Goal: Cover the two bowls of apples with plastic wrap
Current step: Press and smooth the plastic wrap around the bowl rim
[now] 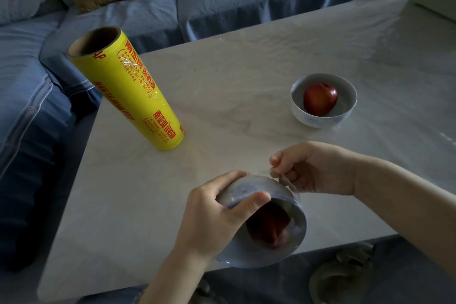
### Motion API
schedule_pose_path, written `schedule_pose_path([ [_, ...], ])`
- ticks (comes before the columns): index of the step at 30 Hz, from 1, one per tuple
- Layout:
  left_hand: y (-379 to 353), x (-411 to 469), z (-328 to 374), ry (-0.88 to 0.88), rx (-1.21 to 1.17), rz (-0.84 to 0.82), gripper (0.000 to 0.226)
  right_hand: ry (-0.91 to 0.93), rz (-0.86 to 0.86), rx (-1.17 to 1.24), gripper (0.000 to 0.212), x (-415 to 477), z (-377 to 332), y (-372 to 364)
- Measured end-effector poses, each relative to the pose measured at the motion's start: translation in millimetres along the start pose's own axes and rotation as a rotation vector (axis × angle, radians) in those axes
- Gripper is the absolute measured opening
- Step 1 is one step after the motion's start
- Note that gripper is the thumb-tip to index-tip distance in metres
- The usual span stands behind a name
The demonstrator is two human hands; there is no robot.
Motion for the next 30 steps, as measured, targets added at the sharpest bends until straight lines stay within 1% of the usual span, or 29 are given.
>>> schedule_pose_path([
  [3, 4.3, -0.5, 3.1, 0.006, -0.007, 0.033, 0.070, 0.071, 0.147, -0.268, 0.020, -8.5, -12.7, 12.7],
  [7, 11.8, 0.2, 5.9, 0.004, -0.020, 0.069, 0.044, 0.109, 0.246, -0.400, 0.018, -20.5, -24.7, 21.8],
  [8, 12.7, 0.4, 6.7, 0.003, -0.027, 0.067, 0.041, 0.107, 0.255, -0.414, 0.017, -21.1, -25.4, 23.2],
  [11, 13.4, 1.0, 9.9, -0.015, -0.022, 0.062, 0.044, 0.074, 0.248, -0.446, 0.013, -20.1, -24.1, 23.3],
  [12, 13.0, 1.2, 10.4, -0.019, -0.016, 0.061, 0.042, 0.062, 0.231, -0.457, 0.013, -19.2, -22.9, 21.5],
  [15, 10.2, 1.8, 13.1, -0.033, -0.001, 0.043, 0.030, 0.047, 0.183, -0.559, 0.024, -14.7, -21.1, 12.3],
  [16, 8.8, 1.8, 13.7, -0.035, 0.002, 0.034, 0.027, 0.054, 0.188, -0.595, 0.024, -13.2, -21.8, 10.7],
  [18, 6.2, 0.9, 13.6, -0.034, 0.000, 0.018, 0.023, 0.078, 0.202, -0.619, 0.019, -10.8, -23.4, 8.5],
  [20, 5.3, -0.1, 12.8, -0.027, -0.006, 0.018, 0.024, 0.097, 0.207, -0.544, 0.010, -9.3, -23.8, 6.9],
  [23, 4.7, -0.7, 8.9, -0.006, -0.021, 0.025, 0.032, 0.144, 0.242, -0.400, 0.015, -8.6, -26.0, 8.7],
  [25, 4.7, -1.1, 5.4, 0.004, -0.037, 0.025, 0.040, 0.179, 0.327, -0.361, 0.018, -9.9, -28.9, 16.5],
  [27, 4.9, -2.1, 2.3, 0.006, -0.038, 0.020, 0.054, 0.232, 0.436, -0.323, 0.020, -13.0, -33.6, 28.8],
  [30, 6.5, -4.2, -2.3, 0.020, -0.040, 0.019, 0.069, 0.309, 0.556, -0.329, 0.020, -17.6, -39.4, 40.8],
])
Point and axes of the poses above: each hand's wrist, its own x-axis towards the middle knuckle, its own y-axis out of the back of the hand, z = x × y, the point moved 10 cm from there along x, towards the middle knuckle, and after that the axes turned 11 degrees about -x, right-handed, at the moved point
